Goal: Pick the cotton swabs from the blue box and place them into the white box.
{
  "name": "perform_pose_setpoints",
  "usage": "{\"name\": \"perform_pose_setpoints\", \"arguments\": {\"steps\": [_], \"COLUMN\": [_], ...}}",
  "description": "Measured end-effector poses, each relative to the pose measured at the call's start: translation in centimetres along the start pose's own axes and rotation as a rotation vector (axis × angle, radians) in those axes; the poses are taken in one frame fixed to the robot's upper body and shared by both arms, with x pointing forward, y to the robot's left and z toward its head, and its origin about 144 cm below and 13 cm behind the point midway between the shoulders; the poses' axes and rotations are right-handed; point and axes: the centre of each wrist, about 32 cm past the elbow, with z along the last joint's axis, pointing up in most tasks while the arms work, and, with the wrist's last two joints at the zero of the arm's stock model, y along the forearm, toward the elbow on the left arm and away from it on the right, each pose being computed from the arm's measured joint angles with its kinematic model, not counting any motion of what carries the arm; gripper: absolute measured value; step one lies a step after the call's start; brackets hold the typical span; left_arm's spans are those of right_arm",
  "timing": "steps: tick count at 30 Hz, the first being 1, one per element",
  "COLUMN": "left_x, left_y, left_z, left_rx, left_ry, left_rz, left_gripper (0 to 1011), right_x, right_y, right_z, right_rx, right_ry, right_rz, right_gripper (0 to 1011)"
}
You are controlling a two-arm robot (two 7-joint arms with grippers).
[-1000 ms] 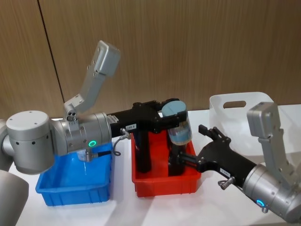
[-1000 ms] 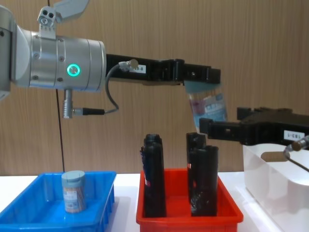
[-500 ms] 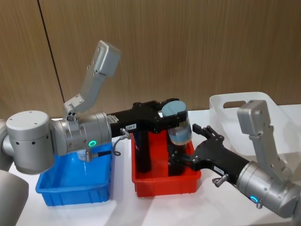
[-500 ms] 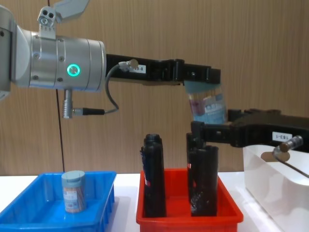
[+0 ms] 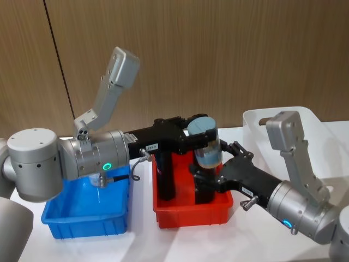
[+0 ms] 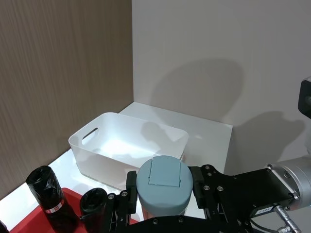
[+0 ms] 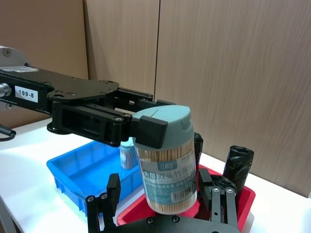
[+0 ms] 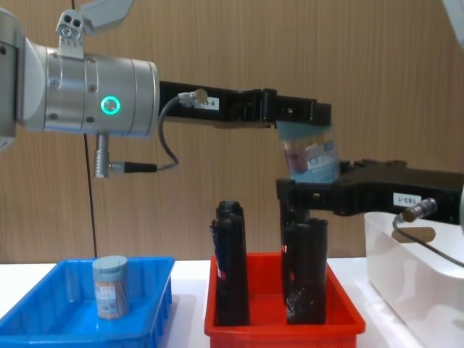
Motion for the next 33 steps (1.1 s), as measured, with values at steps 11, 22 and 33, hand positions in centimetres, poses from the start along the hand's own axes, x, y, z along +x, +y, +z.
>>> {"name": "perform_pose_setpoints", "arguments": {"steps": [11,22,33], "left_x": [0.0,0.0,0.0], "left_y": [0.0,0.0,0.0], "left_z": [0.0,0.0,0.0], "left_rx": [0.0,0.0,-0.001], "left_ry": [0.0,0.0,0.0], "left_rz": [0.0,0.0,0.001], "left_gripper": [669,669,669], "right_x": [0.2,0.4,0.4], "right_y": [0.9,1.3,1.5], "right_z": [0.3,0.4,0.5], "right_rx": [0.007,0.006,0.006], "right_ry": [-0.011,-0.015,-0.015], "right_rz": [0.009,0.018,0.022], "right_gripper": [952,665,648]}}
